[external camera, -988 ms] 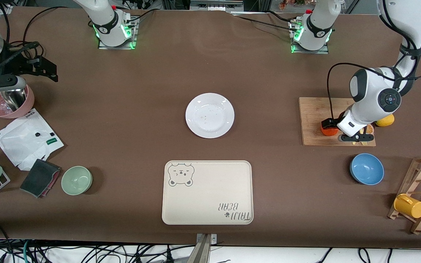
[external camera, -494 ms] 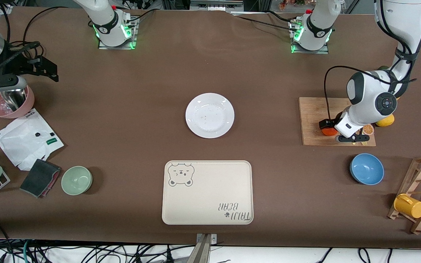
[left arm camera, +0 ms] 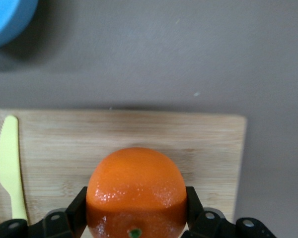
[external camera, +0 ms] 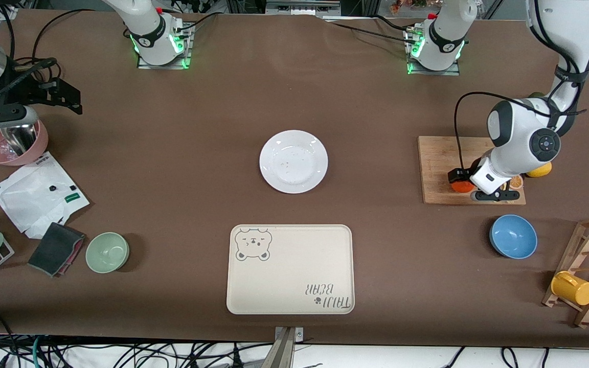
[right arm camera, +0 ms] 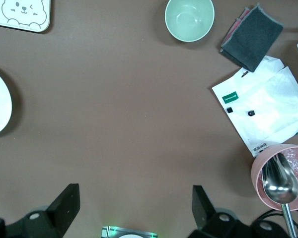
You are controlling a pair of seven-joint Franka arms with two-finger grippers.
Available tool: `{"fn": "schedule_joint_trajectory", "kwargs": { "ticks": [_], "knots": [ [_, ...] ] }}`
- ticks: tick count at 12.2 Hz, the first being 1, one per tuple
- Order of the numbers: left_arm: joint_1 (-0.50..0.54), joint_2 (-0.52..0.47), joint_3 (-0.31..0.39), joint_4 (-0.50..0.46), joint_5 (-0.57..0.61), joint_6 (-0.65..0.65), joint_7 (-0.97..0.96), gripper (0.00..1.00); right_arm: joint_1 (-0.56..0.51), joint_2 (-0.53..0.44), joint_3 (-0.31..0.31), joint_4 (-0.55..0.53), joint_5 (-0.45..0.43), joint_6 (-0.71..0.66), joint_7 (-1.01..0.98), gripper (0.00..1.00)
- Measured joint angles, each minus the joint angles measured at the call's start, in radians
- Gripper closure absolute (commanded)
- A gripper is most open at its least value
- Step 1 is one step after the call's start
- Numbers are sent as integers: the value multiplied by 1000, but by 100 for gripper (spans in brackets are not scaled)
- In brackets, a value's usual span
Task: Place orange and plate with both arms
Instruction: 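Lift the orange with the left gripper and carry it over the plate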
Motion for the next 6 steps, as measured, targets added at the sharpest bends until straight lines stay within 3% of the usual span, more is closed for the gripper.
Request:
{"fn": "schedule_joint_trajectory", "kwargs": {
  "ticks": [3, 6],
  "knots": [
    [-4, -62, -91, 107, -12, -179, -138, 63, 0, 0, 1, 0, 0, 0, 0, 0],
    [-13, -69, -244, 186, -13, -263, -438, 59, 0, 0, 1, 0, 0, 0, 0, 0]
  ]
}}
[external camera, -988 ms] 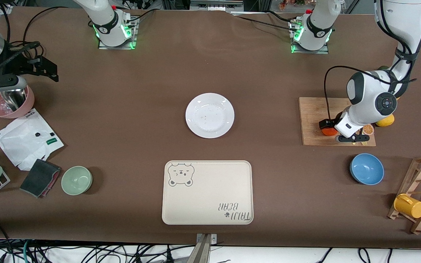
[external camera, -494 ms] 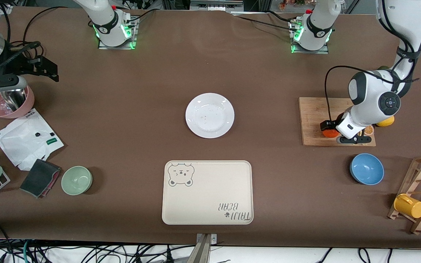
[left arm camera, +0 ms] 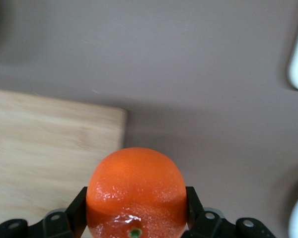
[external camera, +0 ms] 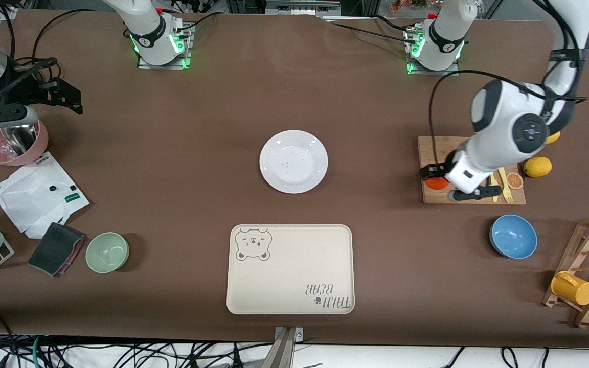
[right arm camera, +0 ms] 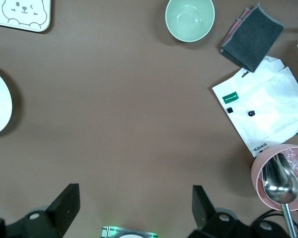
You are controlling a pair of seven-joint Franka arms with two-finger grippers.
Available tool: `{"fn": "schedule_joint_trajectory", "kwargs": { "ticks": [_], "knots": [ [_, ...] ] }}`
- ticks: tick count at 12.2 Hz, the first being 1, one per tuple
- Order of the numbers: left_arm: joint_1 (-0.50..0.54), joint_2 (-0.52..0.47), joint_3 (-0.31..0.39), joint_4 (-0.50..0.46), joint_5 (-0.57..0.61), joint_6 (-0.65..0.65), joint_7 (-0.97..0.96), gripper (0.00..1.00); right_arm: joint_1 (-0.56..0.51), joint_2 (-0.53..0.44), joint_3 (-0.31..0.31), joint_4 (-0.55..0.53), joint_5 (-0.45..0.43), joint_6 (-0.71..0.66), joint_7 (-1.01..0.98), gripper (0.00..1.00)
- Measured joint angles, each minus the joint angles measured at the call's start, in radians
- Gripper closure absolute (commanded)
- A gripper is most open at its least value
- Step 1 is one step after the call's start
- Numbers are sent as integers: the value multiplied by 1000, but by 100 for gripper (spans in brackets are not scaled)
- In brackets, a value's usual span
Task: Place orange and plate with both arms
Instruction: 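Lift the orange with the left gripper and carry it over the plate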
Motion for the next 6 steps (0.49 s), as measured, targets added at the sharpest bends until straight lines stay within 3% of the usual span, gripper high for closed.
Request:
{"fn": "schedule_joint_trajectory", "kwargs": {
  "ticks": [3, 6],
  "knots": [
    [-48, 56, -144, 68, -1, 1, -341, 57, 0, 0, 0, 0, 0, 0, 0, 0],
    [-211, 172, -159, 196, -1, 3, -645, 57, 0, 0, 0, 1, 0, 3, 0, 0]
  ]
}}
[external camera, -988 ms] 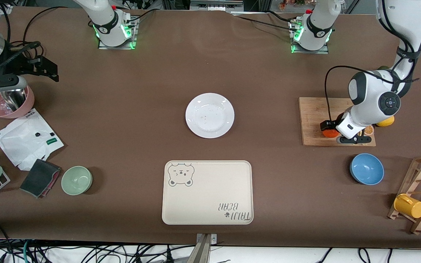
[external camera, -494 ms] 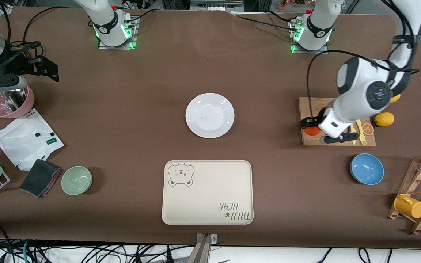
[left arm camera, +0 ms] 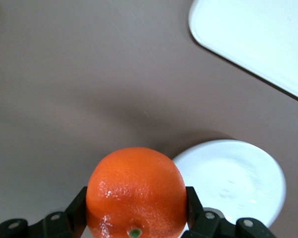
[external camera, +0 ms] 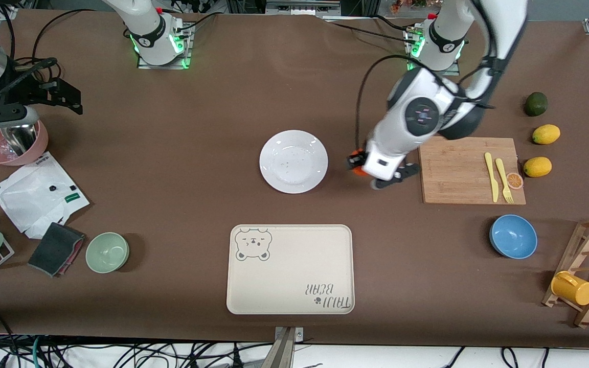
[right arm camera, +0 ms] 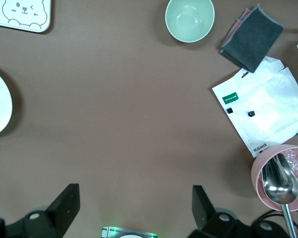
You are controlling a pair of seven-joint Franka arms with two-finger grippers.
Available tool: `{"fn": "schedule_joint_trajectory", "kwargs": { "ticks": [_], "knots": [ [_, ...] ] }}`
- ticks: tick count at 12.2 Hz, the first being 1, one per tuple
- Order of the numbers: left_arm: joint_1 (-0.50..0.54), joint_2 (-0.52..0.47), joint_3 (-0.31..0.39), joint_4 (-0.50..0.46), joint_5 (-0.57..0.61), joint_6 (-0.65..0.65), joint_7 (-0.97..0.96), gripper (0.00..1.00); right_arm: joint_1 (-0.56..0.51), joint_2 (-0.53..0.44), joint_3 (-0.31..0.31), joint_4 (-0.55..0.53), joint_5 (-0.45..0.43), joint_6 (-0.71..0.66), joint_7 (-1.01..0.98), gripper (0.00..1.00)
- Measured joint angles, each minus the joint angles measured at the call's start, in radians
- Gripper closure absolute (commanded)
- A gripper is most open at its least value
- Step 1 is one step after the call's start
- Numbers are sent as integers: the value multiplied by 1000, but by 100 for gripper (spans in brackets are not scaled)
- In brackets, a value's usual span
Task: Place orange and plate with both arms
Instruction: 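Lift the orange with the left gripper and carry it over the plate, then lower the orange onto the white plate and open the left gripper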
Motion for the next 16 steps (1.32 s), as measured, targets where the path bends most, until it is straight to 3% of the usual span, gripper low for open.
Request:
{"fn": "schedule_joint_trajectory", "kwargs": {
  "ticks": [4, 8, 10, 11, 12, 13, 16],
  "knots": [
    [-157, 181, 4, 136, 0, 61, -241, 57, -6, 0, -6, 0, 0, 4, 0, 0],
    [-241, 283, 32, 162, 10, 147, -299, 57, -16, 1, -9, 0, 0, 7, 0, 0],
    [-299, 303, 64, 165, 20, 183, -321, 49, -16, 1, -9, 0, 0, 14, 0, 0],
    [-320, 312, 75, 165, 41, 200, -328, 32, -17, 1, -9, 0, 0, 15, 0, 0],
    [-332, 319, 83, 167, 53, 206, -334, 9, -18, 3, -9, 0, 0, 15, 0, 0],
    [-336, 322, 86, 167, 56, 210, -337, 0, -19, 5, -9, 0, 0, 15, 0, 0],
    [-335, 322, 95, 180, 56, 212, -348, 0, -37, 13, -10, 0, 0, 16, 0, 0]
  ]
}}
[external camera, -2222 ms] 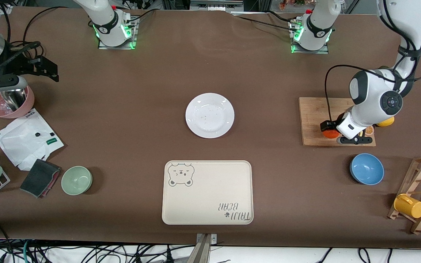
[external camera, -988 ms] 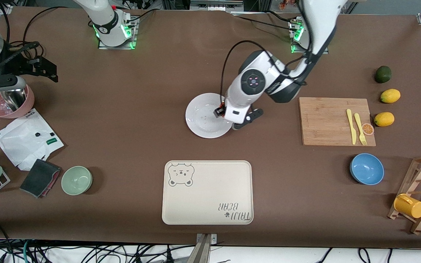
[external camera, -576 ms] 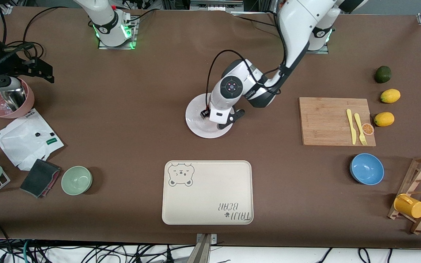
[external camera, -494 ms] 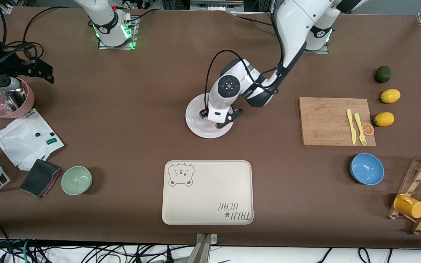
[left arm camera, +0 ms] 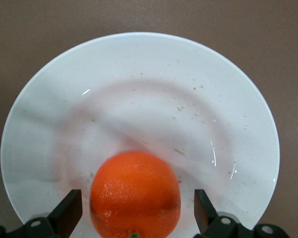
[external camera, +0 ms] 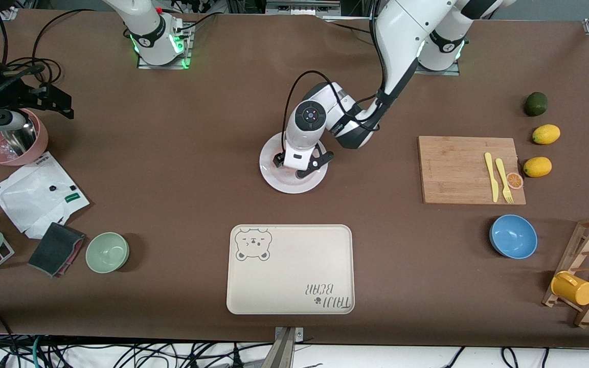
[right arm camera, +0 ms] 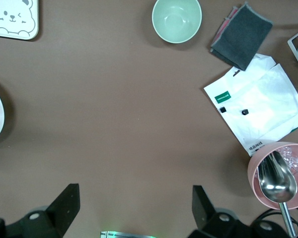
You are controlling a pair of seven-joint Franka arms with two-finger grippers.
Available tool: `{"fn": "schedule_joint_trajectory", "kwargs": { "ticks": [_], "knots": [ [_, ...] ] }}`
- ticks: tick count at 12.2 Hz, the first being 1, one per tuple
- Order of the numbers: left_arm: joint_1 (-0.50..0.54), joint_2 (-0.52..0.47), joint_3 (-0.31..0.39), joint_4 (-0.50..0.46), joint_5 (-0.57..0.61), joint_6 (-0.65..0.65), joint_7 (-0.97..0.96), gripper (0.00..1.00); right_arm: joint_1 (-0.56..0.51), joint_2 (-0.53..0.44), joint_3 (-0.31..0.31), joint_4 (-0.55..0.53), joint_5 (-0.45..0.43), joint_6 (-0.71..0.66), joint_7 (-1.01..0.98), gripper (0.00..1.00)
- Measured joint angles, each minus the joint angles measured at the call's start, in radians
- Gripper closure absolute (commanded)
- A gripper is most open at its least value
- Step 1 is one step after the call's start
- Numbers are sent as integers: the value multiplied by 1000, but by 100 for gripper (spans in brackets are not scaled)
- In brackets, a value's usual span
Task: Place orange and plate with both arms
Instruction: 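Lower the orange onto the white plate and open the left gripper, then raise the left gripper back while the right gripper reaches the plate rim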
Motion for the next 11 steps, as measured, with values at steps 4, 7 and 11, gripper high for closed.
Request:
{"fn": "schedule_joint_trajectory", "kwargs": {
  "ticks": [4, 7, 11],
  "knots": [
    [21, -15, 8, 24, 1, -14, -6, 0, -12, 3, -3, 0, 0, 0, 0, 0],
    [108, -100, 12, 46, 19, -127, -6, 0, -16, 11, -3, 0, 0, 0, -1, 0],
    [224, -257, 13, 48, 31, -347, 174, 0, -10, 24, 12, -1, 8, -9, -14, 0]
  ]
}}
